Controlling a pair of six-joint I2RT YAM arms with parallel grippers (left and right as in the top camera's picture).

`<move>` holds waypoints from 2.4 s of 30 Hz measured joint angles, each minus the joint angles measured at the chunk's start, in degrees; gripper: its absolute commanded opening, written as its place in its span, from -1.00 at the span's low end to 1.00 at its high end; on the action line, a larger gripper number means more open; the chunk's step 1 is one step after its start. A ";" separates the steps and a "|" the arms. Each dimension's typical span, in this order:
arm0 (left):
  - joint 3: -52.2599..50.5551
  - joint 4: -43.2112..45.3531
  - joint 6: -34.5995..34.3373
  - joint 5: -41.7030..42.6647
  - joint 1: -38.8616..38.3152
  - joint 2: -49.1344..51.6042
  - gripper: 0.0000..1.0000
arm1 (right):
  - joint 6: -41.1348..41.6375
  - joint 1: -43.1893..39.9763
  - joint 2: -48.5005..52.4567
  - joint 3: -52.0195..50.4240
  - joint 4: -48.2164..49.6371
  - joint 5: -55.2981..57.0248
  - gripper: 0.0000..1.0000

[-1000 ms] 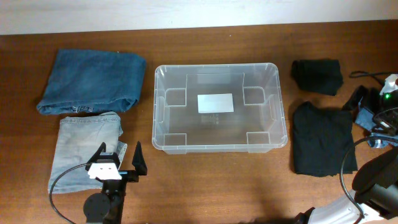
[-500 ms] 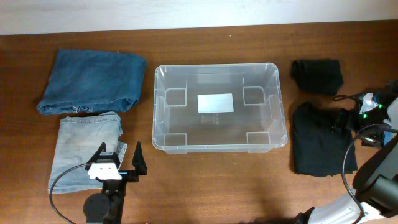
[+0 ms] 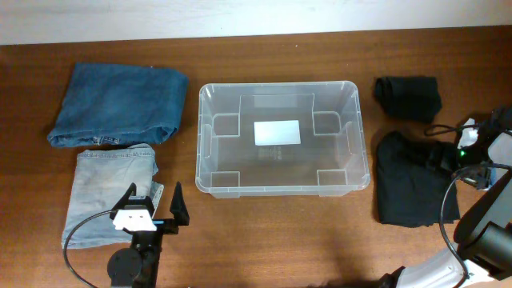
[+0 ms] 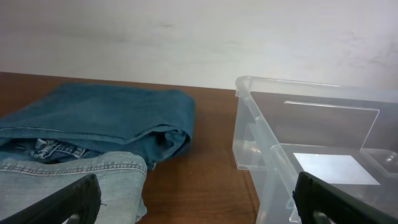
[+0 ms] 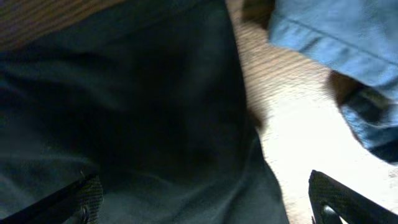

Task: Pack container
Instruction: 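Lower the right gripper and grasp the black shirt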

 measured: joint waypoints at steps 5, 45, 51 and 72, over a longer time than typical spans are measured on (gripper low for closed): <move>0.00 -0.02 -0.02 0.00 0.00 0.00 0.99 | -2.73 -0.02 0.11 -0.11 -0.07 -4.07 0.97; 0.00 0.00 0.00 0.00 0.00 0.00 0.99 | 2.56 -0.17 3.74 -1.70 -1.25 -9.03 0.36; 0.00 0.00 0.00 0.00 0.00 0.00 0.99 | 4.37 -0.24 3.52 -2.93 -0.61 -12.04 -0.35; 0.00 0.00 0.00 0.00 0.00 0.00 0.99 | 8.39 -0.39 8.48 17.31 -26.05 -26.71 -0.92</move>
